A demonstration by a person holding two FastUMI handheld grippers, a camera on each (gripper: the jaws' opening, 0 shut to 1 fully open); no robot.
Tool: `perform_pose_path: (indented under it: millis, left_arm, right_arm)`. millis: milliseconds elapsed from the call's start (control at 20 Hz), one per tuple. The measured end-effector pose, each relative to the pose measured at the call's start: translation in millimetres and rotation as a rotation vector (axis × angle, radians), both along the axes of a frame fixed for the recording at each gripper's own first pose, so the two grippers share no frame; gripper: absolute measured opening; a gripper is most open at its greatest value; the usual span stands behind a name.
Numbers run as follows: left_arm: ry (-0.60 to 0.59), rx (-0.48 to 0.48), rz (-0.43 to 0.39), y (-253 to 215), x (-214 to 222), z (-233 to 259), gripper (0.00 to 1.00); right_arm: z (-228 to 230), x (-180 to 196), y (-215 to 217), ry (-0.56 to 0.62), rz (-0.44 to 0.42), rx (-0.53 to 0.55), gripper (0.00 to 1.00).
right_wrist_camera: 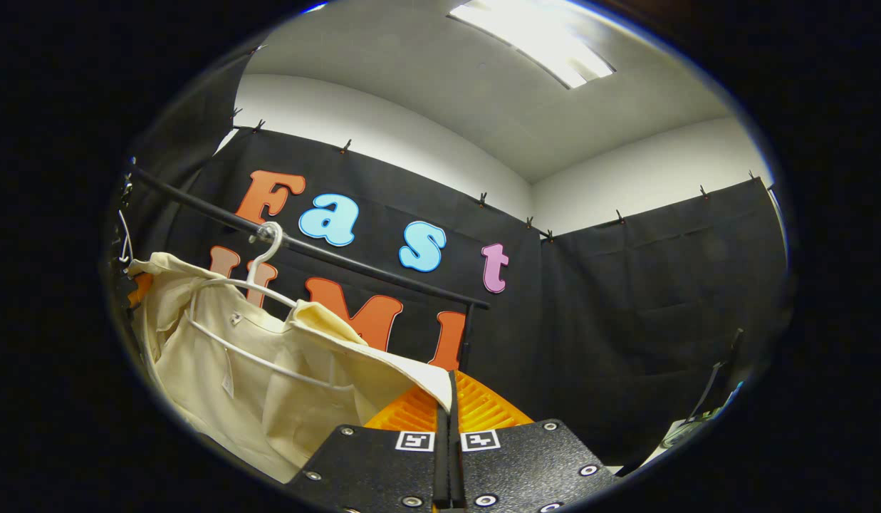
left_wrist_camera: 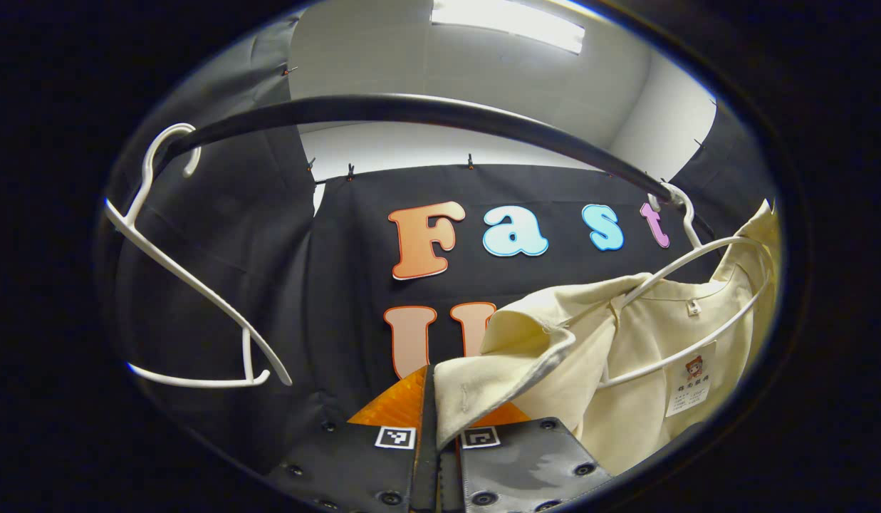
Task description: Grasp the clothes on the hanger with both hands and then place them into the laundry hamper below.
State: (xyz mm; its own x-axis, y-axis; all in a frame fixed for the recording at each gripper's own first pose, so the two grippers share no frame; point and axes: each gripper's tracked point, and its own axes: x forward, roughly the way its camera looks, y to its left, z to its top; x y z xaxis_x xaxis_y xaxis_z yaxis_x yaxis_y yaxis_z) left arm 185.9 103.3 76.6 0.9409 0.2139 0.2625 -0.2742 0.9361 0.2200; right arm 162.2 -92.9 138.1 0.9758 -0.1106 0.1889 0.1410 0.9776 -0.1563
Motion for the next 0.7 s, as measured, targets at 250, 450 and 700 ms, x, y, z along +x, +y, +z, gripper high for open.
perform_pose_path:
  millis: [250, 450, 700]
  left_arm:
    - [0.007, 0.013, 0.013, 14.2, 22.0, 6.9, 0.09]
    - [0.012, 0.004, -0.006, 13.3, 36.3, 10.5, 0.09]
    - [0.014, 0.012, 0.01, 18.8, 46.9, 13.4, 0.09]
  right_arm:
    - [14.0, 15.8, -20.4, 0.007, -0.013, 0.008, 0.0]
    - [18.2, 25.8, -26.7, 0.008, -0.021, -0.001, 0.0]
    - [19.7, 39.7, -33.0, 0.006, -0.021, -0.002, 0.0]
